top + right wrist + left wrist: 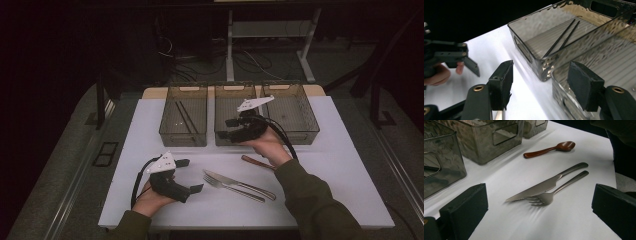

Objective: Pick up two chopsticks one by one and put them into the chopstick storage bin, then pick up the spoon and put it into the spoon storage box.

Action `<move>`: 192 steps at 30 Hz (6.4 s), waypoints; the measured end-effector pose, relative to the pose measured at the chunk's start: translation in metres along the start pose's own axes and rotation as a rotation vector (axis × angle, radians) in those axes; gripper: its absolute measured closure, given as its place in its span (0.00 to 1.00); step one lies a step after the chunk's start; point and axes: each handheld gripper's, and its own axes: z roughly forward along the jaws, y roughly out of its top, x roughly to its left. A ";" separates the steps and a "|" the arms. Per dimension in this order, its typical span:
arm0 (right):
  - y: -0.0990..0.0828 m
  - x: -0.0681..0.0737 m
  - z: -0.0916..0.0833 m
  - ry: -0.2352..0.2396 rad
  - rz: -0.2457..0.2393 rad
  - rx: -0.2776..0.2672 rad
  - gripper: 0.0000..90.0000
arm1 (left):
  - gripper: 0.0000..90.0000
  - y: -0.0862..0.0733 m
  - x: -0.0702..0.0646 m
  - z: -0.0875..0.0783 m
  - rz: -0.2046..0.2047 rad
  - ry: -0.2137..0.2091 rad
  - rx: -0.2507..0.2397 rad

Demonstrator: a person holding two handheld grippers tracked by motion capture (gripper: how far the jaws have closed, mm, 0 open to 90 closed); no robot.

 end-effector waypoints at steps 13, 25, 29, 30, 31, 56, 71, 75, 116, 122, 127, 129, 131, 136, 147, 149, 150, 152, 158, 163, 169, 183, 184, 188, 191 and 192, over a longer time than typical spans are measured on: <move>-0.035 0.007 -0.045 0.012 -0.005 -0.049 0.38 | 0.00 0.000 0.000 0.000 -0.003 0.008 0.003; -0.071 0.010 -0.073 -0.020 -0.016 -0.026 0.35 | 0.00 -0.001 0.001 -0.002 -0.002 0.016 0.000; -0.084 0.009 -0.082 -0.040 -0.004 -0.020 0.34 | 0.00 -0.001 0.002 -0.003 -0.003 0.018 -0.003; -0.086 0.009 -0.084 -0.050 -0.001 -0.016 0.33 | 0.00 -0.001 0.002 -0.003 -0.003 0.019 -0.004; -0.089 0.009 -0.087 -0.060 0.000 -0.017 0.33 | 0.00 -0.001 0.002 -0.003 -0.004 0.019 -0.004; -0.156 -0.010 -0.141 -0.164 0.099 -0.004 0.34 | 0.00 -0.001 0.002 -0.005 -0.006 0.034 -0.007; -0.169 -0.030 -0.143 -0.197 0.172 0.053 0.37 | 0.00 -0.001 0.001 -0.004 0.001 0.038 0.002; -0.171 -0.031 -0.139 -0.201 0.172 0.077 0.40 | 0.00 -0.001 0.001 -0.003 0.000 0.038 0.004; -0.175 -0.025 -0.117 -0.190 0.104 0.214 0.65 | 0.00 -0.001 0.001 -0.006 -0.002 0.043 -0.004; -0.175 -0.024 -0.117 -0.171 0.094 0.221 0.68 | 0.00 -0.001 0.001 -0.006 -0.003 0.043 -0.005; -0.175 -0.023 -0.117 -0.168 0.089 0.223 0.70 | 0.00 -0.001 0.000 -0.006 -0.004 0.043 -0.005; -0.175 -0.023 -0.118 -0.164 0.087 0.225 0.71 | 0.00 -0.001 0.000 -0.006 -0.004 0.043 -0.006; -0.174 -0.022 -0.118 -0.161 0.083 0.229 0.72 | 0.00 -0.001 0.000 -0.006 -0.004 0.043 -0.006; -0.174 -0.022 -0.118 -0.148 0.067 0.236 0.74 | 0.00 -0.001 0.000 -0.006 -0.004 0.043 -0.006; -0.173 -0.019 -0.117 -0.120 0.067 0.249 0.82 | 0.00 -0.001 0.000 -0.006 -0.004 0.042 -0.006; -0.172 -0.019 -0.117 -0.118 0.071 0.249 0.84 | 0.00 -0.001 0.000 -0.006 -0.004 0.042 -0.006; -0.172 -0.019 -0.116 -0.116 0.071 0.250 0.85 | 0.00 -0.001 0.000 -0.006 -0.004 0.041 -0.005; -0.172 -0.019 -0.116 -0.114 0.071 0.250 0.86 | 0.00 -0.001 0.000 -0.006 -0.003 0.041 -0.005; -0.171 -0.018 -0.116 -0.109 0.070 0.254 0.89 | 0.00 -0.001 0.000 -0.006 -0.004 0.041 -0.006; -0.171 -0.017 -0.116 -0.110 0.068 0.258 0.89 | 0.00 -0.001 0.000 -0.005 -0.001 0.040 -0.005; -0.170 -0.016 -0.117 -0.122 0.064 0.256 0.90 | 0.00 -0.002 0.001 -0.003 0.019 0.040 -0.004; -0.163 -0.017 -0.132 -0.153 0.066 0.194 0.90 | 0.00 -0.003 -0.001 0.000 0.016 0.039 0.009; -0.162 -0.017 -0.133 -0.154 0.069 0.189 0.90 | 0.00 -0.003 -0.001 0.000 0.016 0.039 0.009; -0.160 -0.017 -0.137 -0.168 0.065 0.164 0.90 | 0.00 -0.003 -0.002 0.000 0.016 0.041 0.014; -0.158 -0.016 -0.139 -0.175 0.062 0.146 0.90 | 0.00 -0.003 -0.002 0.000 0.019 0.038 0.010; -0.158 -0.016 -0.140 -0.176 0.066 0.144 0.90 | 0.00 -0.003 -0.002 0.000 0.020 0.038 0.009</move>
